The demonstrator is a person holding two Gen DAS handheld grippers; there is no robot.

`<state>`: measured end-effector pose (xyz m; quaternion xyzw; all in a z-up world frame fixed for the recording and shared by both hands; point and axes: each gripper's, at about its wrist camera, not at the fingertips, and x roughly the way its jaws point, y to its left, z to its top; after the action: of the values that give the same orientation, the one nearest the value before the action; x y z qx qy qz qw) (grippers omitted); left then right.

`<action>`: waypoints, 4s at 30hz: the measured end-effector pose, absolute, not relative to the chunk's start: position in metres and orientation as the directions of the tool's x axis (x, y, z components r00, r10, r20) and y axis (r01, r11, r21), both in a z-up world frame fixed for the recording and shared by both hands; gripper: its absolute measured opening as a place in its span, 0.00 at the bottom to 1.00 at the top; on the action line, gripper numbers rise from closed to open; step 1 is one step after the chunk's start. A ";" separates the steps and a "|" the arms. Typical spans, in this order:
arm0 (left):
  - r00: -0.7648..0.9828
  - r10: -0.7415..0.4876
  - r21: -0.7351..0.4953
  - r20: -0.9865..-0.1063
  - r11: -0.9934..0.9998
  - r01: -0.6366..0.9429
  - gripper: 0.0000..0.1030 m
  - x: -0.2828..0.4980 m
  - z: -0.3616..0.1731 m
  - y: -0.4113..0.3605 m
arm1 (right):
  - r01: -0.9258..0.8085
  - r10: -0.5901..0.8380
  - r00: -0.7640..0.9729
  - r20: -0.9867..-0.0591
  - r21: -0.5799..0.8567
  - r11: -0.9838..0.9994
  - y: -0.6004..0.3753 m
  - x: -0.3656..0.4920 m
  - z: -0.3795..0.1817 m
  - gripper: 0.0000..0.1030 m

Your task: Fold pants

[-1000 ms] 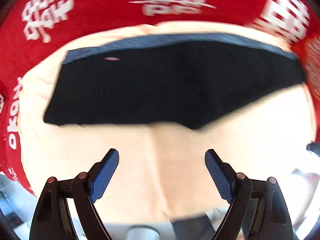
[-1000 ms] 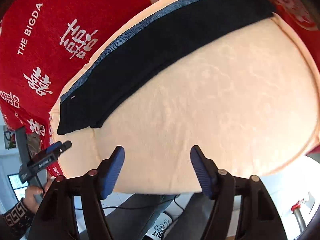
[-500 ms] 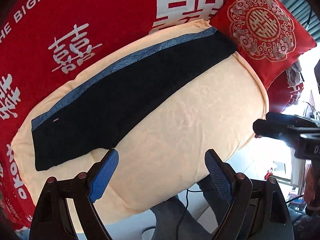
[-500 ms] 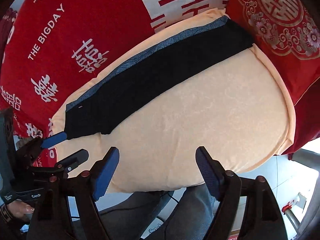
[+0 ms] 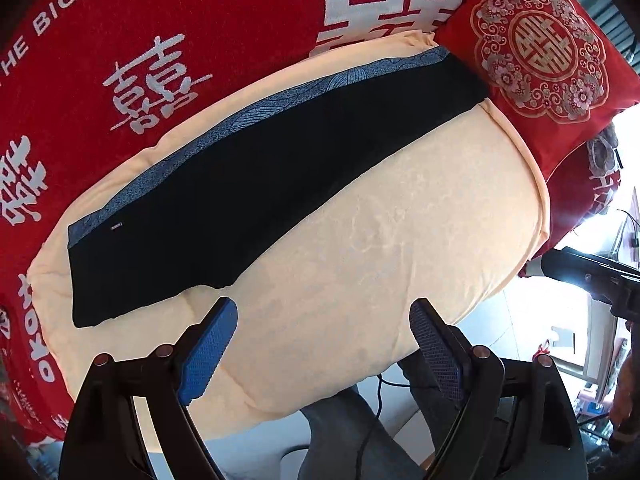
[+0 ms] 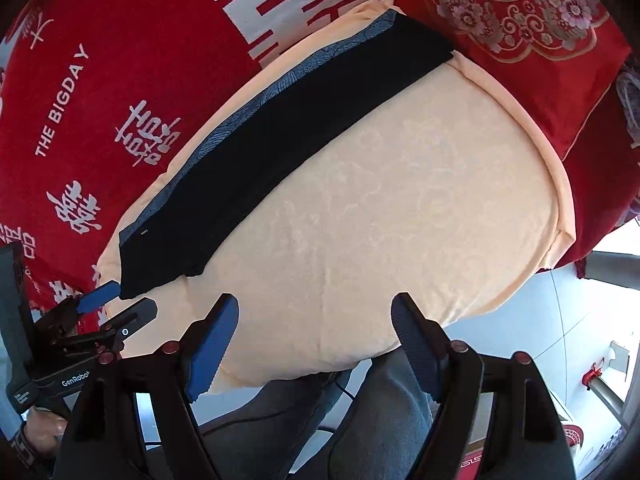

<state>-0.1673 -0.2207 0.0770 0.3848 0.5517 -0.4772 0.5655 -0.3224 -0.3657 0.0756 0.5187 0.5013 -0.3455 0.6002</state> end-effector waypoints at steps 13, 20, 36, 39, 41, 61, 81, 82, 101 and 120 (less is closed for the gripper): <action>-0.059 -0.131 -0.086 -0.990 0.206 0.975 0.87 -0.175 0.081 -0.226 | 0.941 0.084 0.252 -0.964 0.265 0.211 -0.368 -0.328 0.078 0.79; -0.057 -0.130 -0.084 -0.990 0.215 0.973 0.87 -0.172 0.079 -0.226 | 0.941 0.085 0.252 -0.964 0.265 0.213 -0.372 -0.329 0.076 0.79; -0.063 -0.127 -0.089 -0.990 0.211 0.973 0.87 -0.176 0.077 -0.230 | 0.942 0.094 0.245 -0.965 0.259 0.215 -0.371 -0.332 0.072 0.79; -0.059 -0.125 -0.084 -0.990 0.208 0.974 0.87 -0.177 0.077 -0.231 | 0.941 0.094 0.245 -0.965 0.260 0.214 -0.371 -0.332 0.071 0.79; -0.057 -0.125 -0.082 -0.991 0.207 0.975 0.87 -0.176 0.077 -0.232 | 0.942 0.095 0.244 -0.965 0.259 0.215 -0.370 -0.332 0.071 0.79; -0.055 -0.128 -0.074 -0.990 0.152 0.986 0.87 -0.189 0.080 -0.252 | 0.894 0.077 0.256 -0.964 0.266 0.360 -0.402 -0.336 0.084 0.79; 0.015 -0.074 -0.002 -0.997 0.220 0.975 0.87 -0.196 -0.006 -0.321 | 0.930 0.126 0.339 -0.932 0.352 0.107 -0.460 -0.400 -0.030 0.79; 0.017 -0.084 -0.004 -0.996 0.244 0.970 0.87 -0.194 -0.015 -0.332 | 0.929 0.116 0.341 -0.933 0.353 0.110 -0.468 -0.400 -0.035 0.79; 0.124 -0.262 -0.004 -0.957 0.439 0.899 0.91 -0.162 -0.107 -0.408 | 0.940 -0.155 0.327 -0.932 0.303 0.156 -0.612 -0.378 -0.093 0.18; 0.114 -0.319 -0.045 -0.941 0.451 0.891 0.99 -0.179 -0.109 -0.407 | 0.760 -0.203 0.637 -0.744 0.650 0.000 -0.606 -0.394 -0.124 0.52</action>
<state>-0.1789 -0.4075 -0.1091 0.2860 0.5002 -0.4388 0.6895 -0.3944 -0.6062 -0.1244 0.6086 0.2286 -0.3597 0.6692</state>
